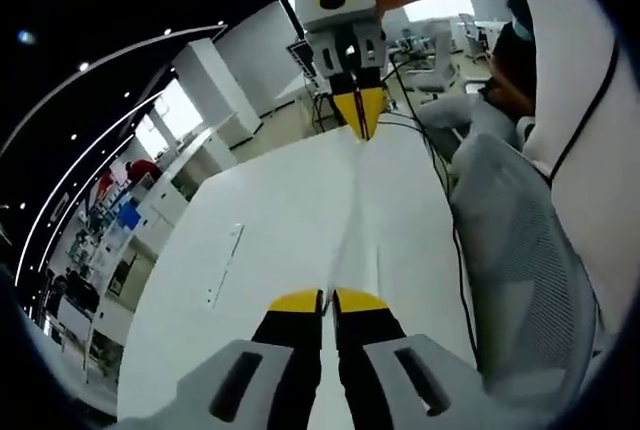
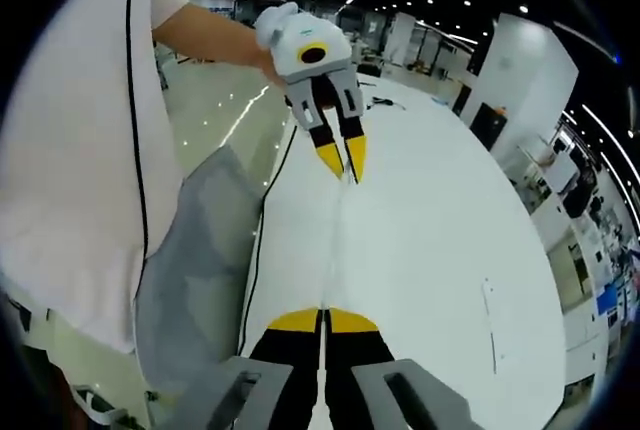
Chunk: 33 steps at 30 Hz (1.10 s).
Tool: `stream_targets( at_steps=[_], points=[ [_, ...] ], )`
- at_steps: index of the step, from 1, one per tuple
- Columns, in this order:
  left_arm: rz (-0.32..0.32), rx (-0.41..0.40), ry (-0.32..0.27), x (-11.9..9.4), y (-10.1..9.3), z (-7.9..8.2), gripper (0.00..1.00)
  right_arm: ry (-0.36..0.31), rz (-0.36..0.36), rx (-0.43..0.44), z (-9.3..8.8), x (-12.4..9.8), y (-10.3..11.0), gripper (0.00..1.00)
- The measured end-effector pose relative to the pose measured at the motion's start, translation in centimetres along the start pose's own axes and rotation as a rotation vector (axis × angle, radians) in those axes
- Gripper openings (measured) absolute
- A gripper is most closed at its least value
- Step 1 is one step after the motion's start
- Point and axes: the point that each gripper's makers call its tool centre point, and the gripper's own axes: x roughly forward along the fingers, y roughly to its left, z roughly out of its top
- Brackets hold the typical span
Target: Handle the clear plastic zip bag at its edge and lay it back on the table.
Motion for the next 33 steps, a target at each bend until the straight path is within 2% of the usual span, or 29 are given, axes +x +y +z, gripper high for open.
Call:
stream_targets(
  at_steps=[10,18,33],
  points=[
    [-0.018,0.004,0.004,-0.1,-0.4,0.1,0.0,0.008,0.001,0.007,-0.5,0.0,-0.2,0.0],
    [-0.019,0.0,0.003,-0.2,-0.7,0.2,0.05,0.011,0.002,0.01,-0.7,0.0,-0.3,0.0],
    [-0.031,0.013,-0.002,-0.2,-1.1,0.4,0.0,0.018,0.009,0.011,-0.9,0.2,-0.3,0.0]
  ],
)
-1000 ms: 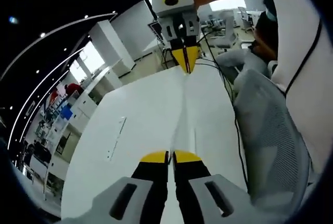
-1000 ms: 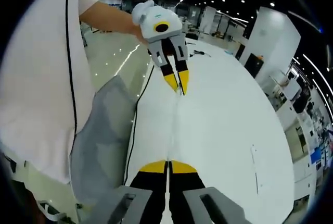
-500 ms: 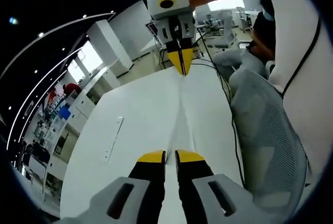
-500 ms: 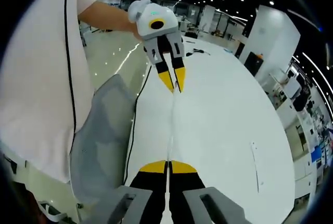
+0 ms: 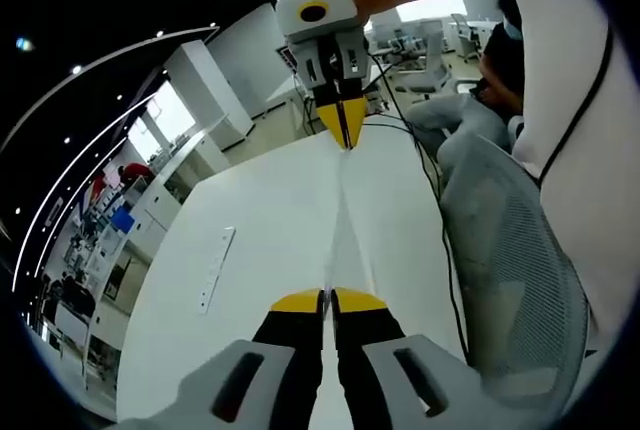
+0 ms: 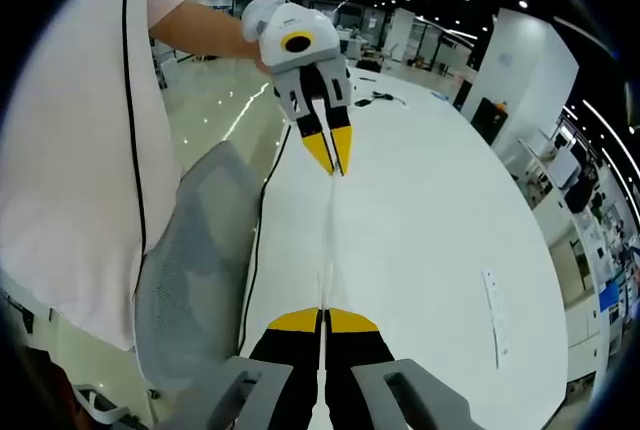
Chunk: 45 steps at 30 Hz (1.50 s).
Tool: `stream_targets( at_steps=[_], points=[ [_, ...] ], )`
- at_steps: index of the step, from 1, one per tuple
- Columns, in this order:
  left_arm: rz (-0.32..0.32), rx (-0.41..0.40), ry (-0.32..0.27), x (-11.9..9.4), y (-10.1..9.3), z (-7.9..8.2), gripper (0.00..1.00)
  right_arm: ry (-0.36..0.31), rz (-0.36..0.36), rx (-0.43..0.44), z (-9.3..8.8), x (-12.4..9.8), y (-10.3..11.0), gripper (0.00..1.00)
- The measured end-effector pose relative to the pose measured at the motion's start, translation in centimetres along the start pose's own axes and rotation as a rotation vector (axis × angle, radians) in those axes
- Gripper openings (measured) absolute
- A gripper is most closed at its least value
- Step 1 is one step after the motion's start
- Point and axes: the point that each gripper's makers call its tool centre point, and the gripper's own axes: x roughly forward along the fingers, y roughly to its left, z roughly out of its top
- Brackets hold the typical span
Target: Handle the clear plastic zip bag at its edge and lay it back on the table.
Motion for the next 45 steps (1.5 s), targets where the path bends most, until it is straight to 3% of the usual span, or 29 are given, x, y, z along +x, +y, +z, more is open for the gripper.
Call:
stream_targets(
  at_steps=[33,45],
  points=[
    [-0.008,0.04,0.033,-0.1,-0.1,0.2,0.0,-0.004,-0.028,0.004,-1.2,1.0,-1.0,0.0],
    [-0.005,0.046,0.033,-0.2,-0.3,0.5,0.0,-0.036,-0.048,-0.006,0.0,1.1,-0.8,0.14]
  ],
)
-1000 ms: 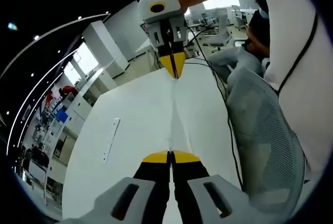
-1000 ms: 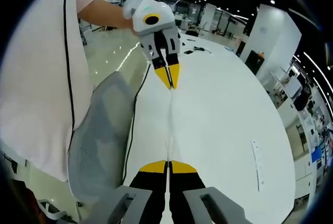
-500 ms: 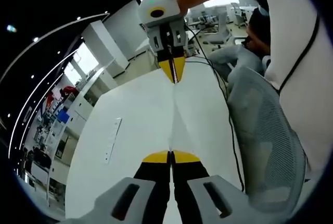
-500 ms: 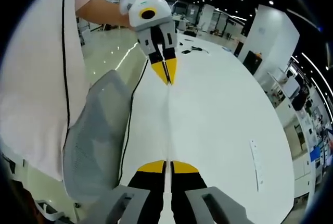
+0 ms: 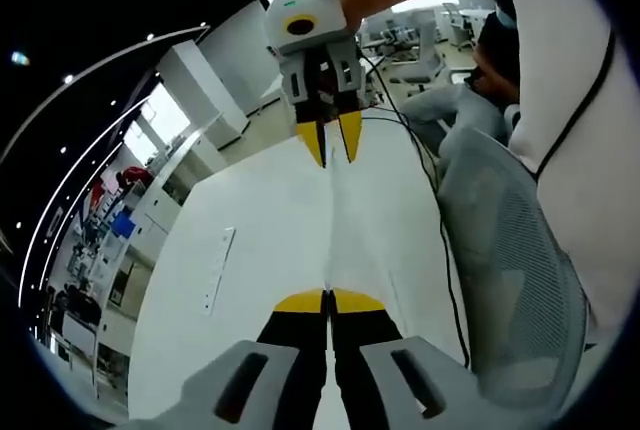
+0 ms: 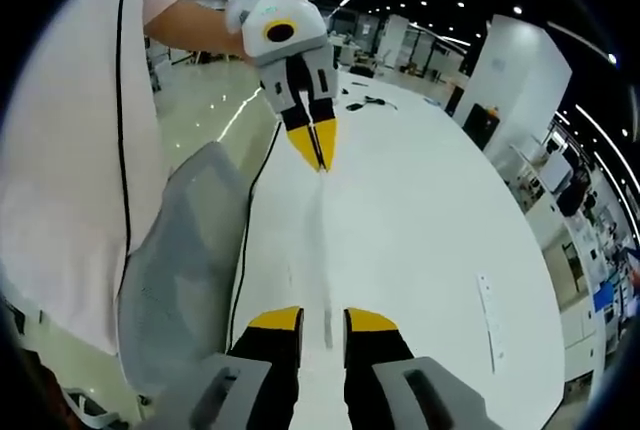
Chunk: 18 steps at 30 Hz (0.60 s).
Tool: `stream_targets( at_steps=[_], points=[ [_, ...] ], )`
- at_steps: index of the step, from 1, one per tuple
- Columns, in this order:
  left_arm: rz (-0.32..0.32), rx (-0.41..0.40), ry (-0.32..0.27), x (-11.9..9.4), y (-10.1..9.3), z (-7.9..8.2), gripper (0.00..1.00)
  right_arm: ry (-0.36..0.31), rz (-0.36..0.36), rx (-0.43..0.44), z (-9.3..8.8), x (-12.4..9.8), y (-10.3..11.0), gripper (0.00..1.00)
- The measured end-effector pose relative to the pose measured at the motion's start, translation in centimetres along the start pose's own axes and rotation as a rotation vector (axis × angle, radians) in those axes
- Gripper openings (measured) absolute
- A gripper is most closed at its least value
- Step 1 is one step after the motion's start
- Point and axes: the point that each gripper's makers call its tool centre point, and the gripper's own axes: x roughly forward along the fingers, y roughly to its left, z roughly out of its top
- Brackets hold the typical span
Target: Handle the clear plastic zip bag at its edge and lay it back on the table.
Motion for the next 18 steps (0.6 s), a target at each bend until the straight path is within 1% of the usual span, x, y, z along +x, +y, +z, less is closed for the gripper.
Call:
stream_targets(
  at_steps=[1,4,5,9,12,16,17,18],
  points=[
    [-0.001,-0.002,0.001,0.0,-0.1,0.0,0.0,-0.005,-0.004,-0.002,0.3,0.1,0.0,0.15],
    [0.0,-0.003,0.002,0.1,-0.2,0.1,0.0,-0.012,-0.008,-0.007,0.9,0.2,0.2,0.15],
    [0.002,-0.005,0.002,0.1,-0.2,0.1,0.0,-0.023,-0.014,-0.01,1.4,0.2,0.2,0.15],
    [0.006,-0.011,0.002,0.1,-0.3,0.1,0.0,-0.059,-0.03,-0.012,3.0,0.3,0.2,0.15],
    [0.009,-0.013,0.002,0.1,-0.4,0.2,0.0,-0.078,-0.034,-0.011,4.0,0.5,0.3,0.11],
    [0.014,-0.019,0.0,0.0,-0.5,0.2,0.0,-0.135,-0.042,-0.001,6.0,0.7,0.5,0.11],
    [0.015,-0.019,0.0,0.0,-0.6,0.3,0.0,-0.159,-0.037,0.012,6.5,0.8,0.7,0.11],
    [0.017,-0.02,-0.001,-0.1,-0.6,0.3,0.0,-0.198,-0.028,0.039,7.3,0.9,0.9,0.11]
  ],
)
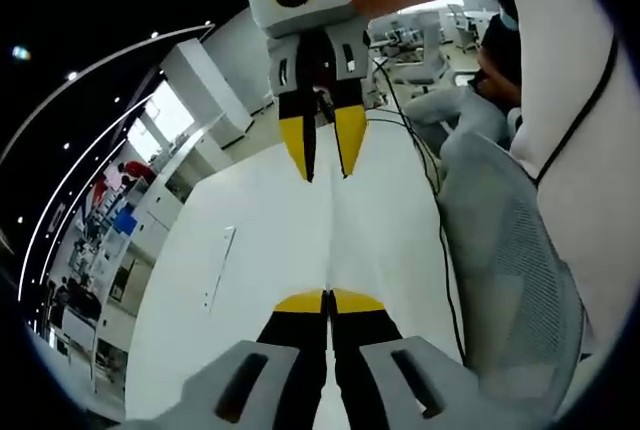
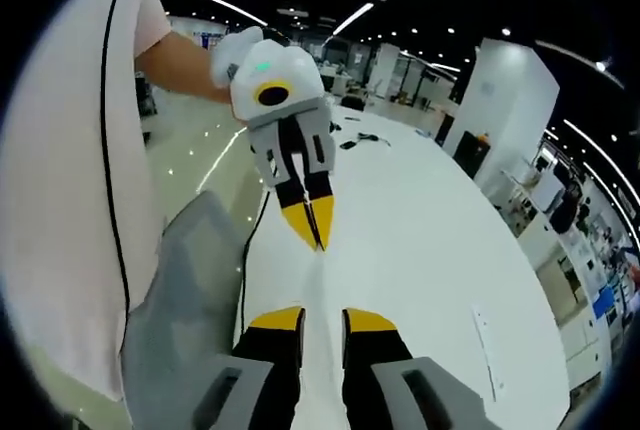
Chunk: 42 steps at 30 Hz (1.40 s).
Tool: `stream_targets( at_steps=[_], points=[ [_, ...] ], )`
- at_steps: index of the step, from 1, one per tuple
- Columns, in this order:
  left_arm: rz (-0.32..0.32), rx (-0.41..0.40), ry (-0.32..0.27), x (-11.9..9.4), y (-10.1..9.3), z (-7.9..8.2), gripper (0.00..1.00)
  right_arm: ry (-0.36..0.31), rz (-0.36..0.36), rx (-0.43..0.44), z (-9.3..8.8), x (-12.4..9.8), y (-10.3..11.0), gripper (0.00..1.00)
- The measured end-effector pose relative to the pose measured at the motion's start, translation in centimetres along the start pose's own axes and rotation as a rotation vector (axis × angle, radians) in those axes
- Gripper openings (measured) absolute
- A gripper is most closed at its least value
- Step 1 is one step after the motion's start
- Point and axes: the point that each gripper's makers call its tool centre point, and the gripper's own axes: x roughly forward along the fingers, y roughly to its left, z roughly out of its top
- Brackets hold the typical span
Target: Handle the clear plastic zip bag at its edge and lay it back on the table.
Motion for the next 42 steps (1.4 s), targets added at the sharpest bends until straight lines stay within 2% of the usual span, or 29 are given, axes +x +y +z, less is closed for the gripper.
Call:
stream_targets(
  at_steps=[5,9,17,42],
  points=[
    [0.003,0.002,-0.001,-0.1,-0.1,0.1,0.0,-0.032,-0.009,0.0,0.8,1.0,0.3,0.1],
    [0.007,0.008,-0.006,-0.3,0.0,0.4,0.0,-0.03,-0.028,-0.019,1.1,1.8,0.4,0.09],
    [0.01,0.018,-0.014,-0.4,-0.3,1.1,0.0,-0.056,-0.049,0.002,1.8,3.1,0.6,0.07],
    [0.016,0.02,-0.027,-0.5,-0.4,1.4,0.0,-0.019,-0.068,-0.034,1.4,4.7,0.1,0.01]
  ],
)
